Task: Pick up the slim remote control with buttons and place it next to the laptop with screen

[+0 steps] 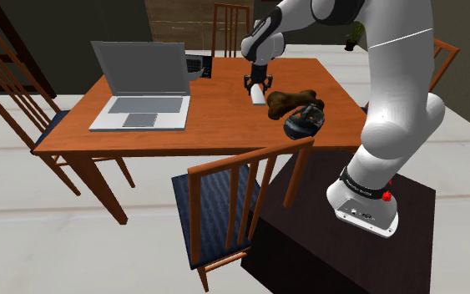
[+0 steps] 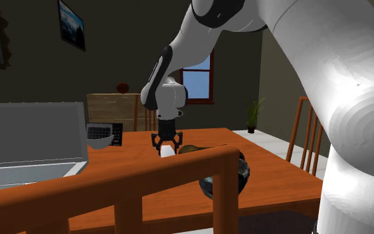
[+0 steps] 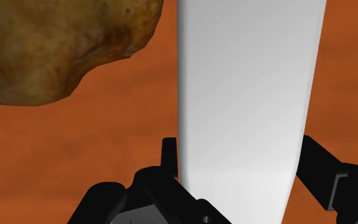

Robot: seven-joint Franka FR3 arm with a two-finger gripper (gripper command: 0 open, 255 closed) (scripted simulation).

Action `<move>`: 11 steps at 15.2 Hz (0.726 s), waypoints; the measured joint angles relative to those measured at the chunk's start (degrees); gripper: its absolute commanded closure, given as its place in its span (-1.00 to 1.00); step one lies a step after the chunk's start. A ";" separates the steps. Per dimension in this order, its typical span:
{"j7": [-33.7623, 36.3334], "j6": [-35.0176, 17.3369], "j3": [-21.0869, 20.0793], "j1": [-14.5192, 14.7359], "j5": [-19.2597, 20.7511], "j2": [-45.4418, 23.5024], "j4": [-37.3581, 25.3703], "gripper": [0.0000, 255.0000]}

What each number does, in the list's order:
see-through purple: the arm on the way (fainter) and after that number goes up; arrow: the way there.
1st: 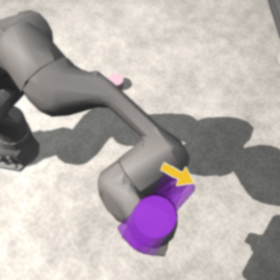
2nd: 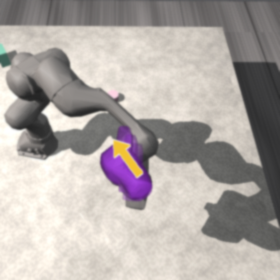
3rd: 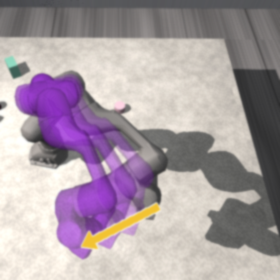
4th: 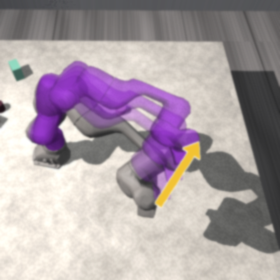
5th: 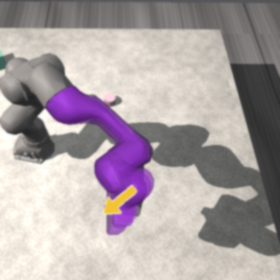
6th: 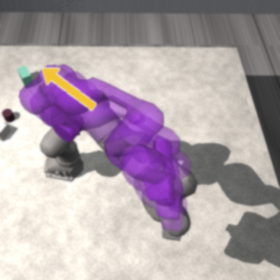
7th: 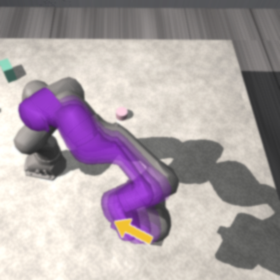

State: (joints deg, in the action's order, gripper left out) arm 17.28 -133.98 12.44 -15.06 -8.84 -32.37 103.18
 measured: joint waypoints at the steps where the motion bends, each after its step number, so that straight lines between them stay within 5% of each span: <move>1: 0.19 0.58 0.07 0.12 0.13 0.35 -0.24 1.00; 11: 1.05 6.36 0.96 0.77 1.54 5.28 -1.17 1.00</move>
State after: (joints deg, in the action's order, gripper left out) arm 18.33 -127.62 13.40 -14.29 -7.30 -27.09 102.01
